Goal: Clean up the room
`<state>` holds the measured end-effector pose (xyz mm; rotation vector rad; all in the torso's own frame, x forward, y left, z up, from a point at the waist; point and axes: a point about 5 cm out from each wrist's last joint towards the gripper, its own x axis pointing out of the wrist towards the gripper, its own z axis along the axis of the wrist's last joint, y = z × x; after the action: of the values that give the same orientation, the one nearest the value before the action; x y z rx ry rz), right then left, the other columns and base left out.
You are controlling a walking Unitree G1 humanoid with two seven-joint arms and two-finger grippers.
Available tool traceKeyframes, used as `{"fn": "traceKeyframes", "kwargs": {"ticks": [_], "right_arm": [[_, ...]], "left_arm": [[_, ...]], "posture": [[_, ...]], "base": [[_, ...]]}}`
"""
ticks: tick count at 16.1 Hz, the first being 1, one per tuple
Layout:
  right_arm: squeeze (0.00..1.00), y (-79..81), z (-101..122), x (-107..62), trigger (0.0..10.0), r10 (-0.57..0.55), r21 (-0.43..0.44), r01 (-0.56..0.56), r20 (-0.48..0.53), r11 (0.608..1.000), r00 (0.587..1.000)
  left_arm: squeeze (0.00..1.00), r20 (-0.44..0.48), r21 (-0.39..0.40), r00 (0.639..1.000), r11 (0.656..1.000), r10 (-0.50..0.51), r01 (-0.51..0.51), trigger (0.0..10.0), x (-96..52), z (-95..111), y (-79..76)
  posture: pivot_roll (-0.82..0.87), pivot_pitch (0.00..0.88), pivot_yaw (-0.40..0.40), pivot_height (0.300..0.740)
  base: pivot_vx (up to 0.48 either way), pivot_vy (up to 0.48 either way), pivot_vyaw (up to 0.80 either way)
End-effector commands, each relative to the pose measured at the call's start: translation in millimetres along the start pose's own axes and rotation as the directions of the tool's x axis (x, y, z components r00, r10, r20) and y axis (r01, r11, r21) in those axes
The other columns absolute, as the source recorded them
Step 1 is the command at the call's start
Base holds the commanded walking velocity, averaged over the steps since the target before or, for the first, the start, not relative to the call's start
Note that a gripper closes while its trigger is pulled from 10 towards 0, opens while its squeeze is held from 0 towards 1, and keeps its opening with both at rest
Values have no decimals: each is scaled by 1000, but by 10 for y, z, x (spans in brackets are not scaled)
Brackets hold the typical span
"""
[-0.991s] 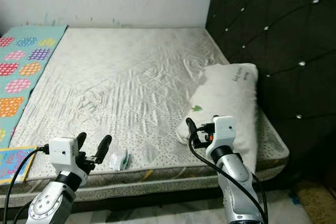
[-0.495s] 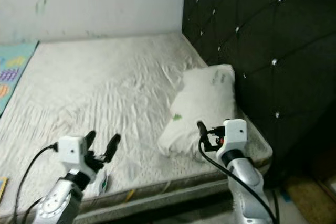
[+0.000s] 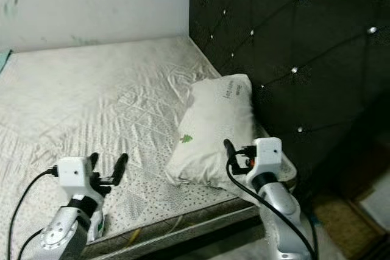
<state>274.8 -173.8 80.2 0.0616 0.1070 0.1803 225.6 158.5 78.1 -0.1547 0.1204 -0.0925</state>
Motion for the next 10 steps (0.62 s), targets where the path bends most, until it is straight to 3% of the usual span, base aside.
{"fn": "traceKeyframes", "kwargs": {"ticks": [1,4,10], "right_arm": [[0,59,68,46,10000,25,2,-25,21,1000,999],[0,68,78,47,10000,43,-32,-43,21,999,999],[0,74,76,44,10000,47,-35,-47,21,998,999]], "left_arm": [[0,-11,1,1000,1000,14,-14,10000,-17,-11,37],[0,-19,-6,1000,1000,14,-14,10000,-17,-16,28],[0,-25,-11,1000,1000,14,-14,10000,-16,-27,25]], "posture": [[-103,13,-43,740],[-104,14,-44,740],[-106,15,-46,740]], "base": [[0,386,0],[0,395,0],[0,412,759]]}}
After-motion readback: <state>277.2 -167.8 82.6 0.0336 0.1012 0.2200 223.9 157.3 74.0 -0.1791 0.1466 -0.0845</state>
